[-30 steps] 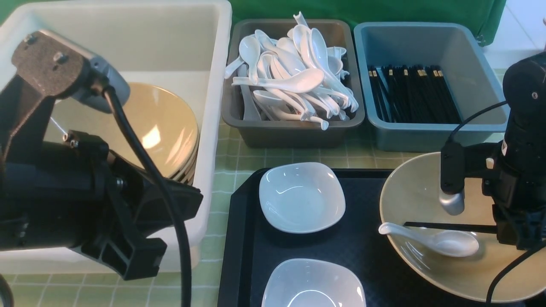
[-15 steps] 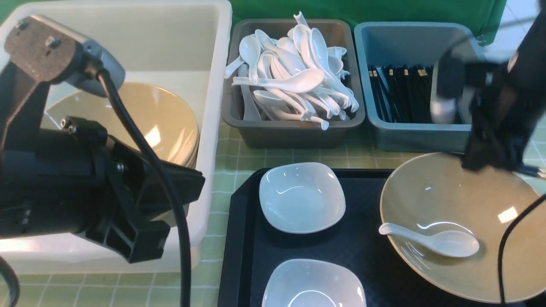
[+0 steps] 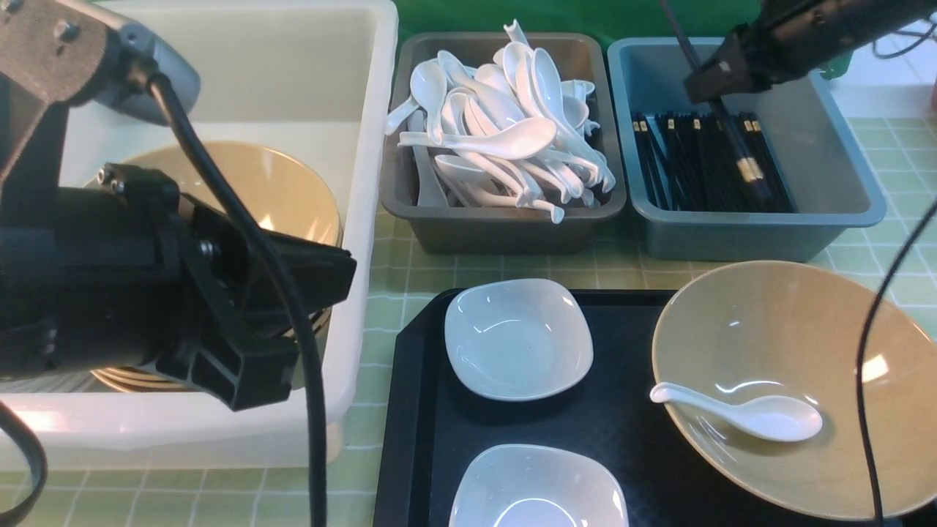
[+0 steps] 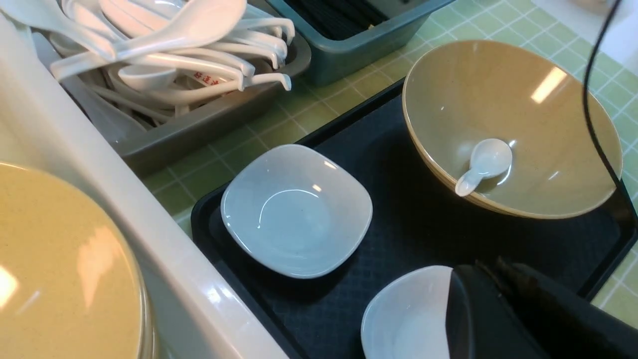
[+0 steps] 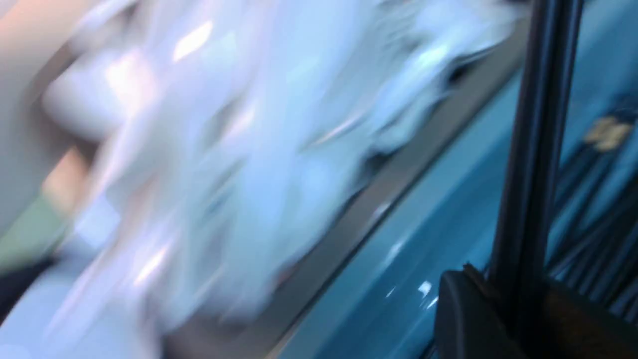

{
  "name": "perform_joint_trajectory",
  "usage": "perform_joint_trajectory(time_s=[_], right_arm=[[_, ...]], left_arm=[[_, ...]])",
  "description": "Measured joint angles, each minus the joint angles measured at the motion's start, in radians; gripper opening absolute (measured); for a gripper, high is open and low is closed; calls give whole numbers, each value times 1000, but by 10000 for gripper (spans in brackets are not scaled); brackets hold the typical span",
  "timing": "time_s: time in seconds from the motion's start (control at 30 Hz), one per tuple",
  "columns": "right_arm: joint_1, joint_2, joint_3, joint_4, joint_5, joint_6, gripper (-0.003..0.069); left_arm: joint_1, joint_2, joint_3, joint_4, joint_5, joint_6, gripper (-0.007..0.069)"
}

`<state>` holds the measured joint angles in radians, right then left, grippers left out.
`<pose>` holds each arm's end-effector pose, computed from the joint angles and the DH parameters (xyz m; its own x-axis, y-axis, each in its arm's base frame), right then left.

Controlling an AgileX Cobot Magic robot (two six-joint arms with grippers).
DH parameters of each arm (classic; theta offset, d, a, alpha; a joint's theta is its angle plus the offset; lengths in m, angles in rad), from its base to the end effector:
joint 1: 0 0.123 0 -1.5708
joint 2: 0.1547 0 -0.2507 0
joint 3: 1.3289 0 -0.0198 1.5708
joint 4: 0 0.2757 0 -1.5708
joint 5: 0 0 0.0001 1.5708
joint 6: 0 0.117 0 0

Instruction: On green table put chopsticks spoon bowls plates into blue grey white boxes.

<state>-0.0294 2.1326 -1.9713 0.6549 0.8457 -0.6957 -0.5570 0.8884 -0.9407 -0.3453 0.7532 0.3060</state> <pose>0.5146 0.0383 0.2363 -0.6373 -0.1796 -0.7494 -0.4430 0.8811 0.1656 0.1885 -0.1493 0.3348 -0.4336 0.3266 -0.8399 0.7005 0.7084 -0.0862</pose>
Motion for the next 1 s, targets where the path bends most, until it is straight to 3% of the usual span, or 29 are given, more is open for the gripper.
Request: perform_joint_trajectory(time_s=[0.2, 0.3, 0.37, 0.57, 0.6, 0.67, 0.73, 0.83, 0.87, 1.0], right_arm=[[-12, 104, -3, -7, -134, 229, 128], [-13, 119, -3, -21, -136, 261, 144], [-14, 118, -3, -36, -130, 273, 178], [-40, 38, 70, -42, -114, 266, 391], [-52, -14, 101, -43, -112, 240, 448], [-65, -70, 150, -43, -107, 183, 494], [-78, -178, 233, -43, -72, 27, 542], [-78, -291, 340, -33, 9, -197, 554], [-68, -360, 408, -28, 69, -353, 558], [-25, -478, 641, -28, 134, -682, 559]], left_arm=[[0, 0, 0, -15, 18, -5, -1], [0, 0, 0, -18, 25, -7, -1], [0, 0, 0, -18, 26, -7, -1], [0, 0, 0, -18, 30, -7, -1], [0, 0, 0, -18, 34, -7, -1], [0, 0, 0, -18, 42, -7, -1], [0, 0, 0, -18, 62, -7, -1], [0, 0, 0, -18, 81, -7, -1], [0, 0, 0, -16, 91, -3, -1], [0, 0, 0, -6, 136, 29, -1]])
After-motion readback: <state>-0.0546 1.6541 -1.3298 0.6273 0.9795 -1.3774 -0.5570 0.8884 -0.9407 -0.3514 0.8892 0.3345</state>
